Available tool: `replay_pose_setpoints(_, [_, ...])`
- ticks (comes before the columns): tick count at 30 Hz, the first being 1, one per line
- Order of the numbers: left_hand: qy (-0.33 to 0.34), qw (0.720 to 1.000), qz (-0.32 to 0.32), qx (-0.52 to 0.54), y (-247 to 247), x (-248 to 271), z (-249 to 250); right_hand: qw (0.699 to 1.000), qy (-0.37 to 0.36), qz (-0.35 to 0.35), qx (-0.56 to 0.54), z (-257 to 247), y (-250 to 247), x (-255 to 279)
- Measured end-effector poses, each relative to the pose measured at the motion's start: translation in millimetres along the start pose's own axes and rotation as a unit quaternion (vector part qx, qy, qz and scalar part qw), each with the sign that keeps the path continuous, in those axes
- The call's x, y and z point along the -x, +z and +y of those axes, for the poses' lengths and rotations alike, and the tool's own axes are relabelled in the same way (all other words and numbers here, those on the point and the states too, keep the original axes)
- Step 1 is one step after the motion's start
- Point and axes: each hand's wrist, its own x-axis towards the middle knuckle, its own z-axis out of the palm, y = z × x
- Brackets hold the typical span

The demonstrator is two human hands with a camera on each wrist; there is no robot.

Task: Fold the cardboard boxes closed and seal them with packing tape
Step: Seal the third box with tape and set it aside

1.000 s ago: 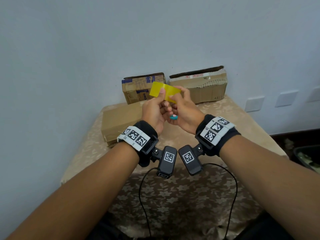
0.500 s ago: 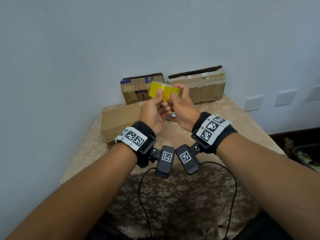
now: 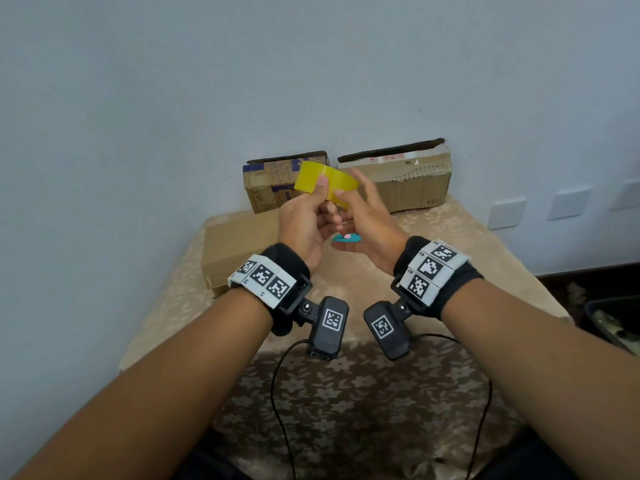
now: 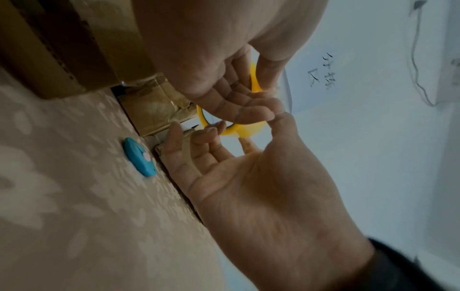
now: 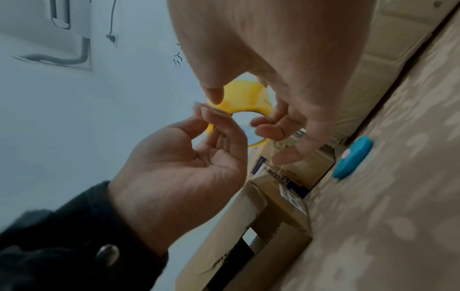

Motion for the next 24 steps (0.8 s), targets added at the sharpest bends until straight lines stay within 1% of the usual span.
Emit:
replay_pose_setpoints(5, [0.026,1.0,-0.007,-0.01,1,0,-2,0.998,-0.008,0.067,-0.011,0,-2,0])
replay_pose_setpoints(7, [0.037,0.999,-0.004,-0.016,1,-1,-4,0.997,-0.004,0.083,-0.009,-1,-3,1])
replay_pose_setpoints(8, [0.044,0.999,-0.001,-0.024,0,-2,-5,0.997,-0.004,0.08,-0.008,-2,-3,2])
replay_pose_setpoints(11, [0.063,0.996,0.004,-0.056,-2,-3,-9,0.998,-0.024,0.042,-0.031,-4,-1,4])
replay_pose_setpoints(13, [0.076,0.994,0.009,-0.077,-2,-3,-9,0.998,-0.033,0.033,-0.034,-5,1,5])
replay_pose_setpoints(18, [0.115,0.983,0.017,-0.14,-4,-7,-11,0.999,-0.022,0.035,-0.032,-4,3,1])
replay_pose_setpoints(24, [0.176,0.954,0.026,-0.242,-5,-9,-14,0.998,-0.003,0.055,-0.028,-10,5,0])
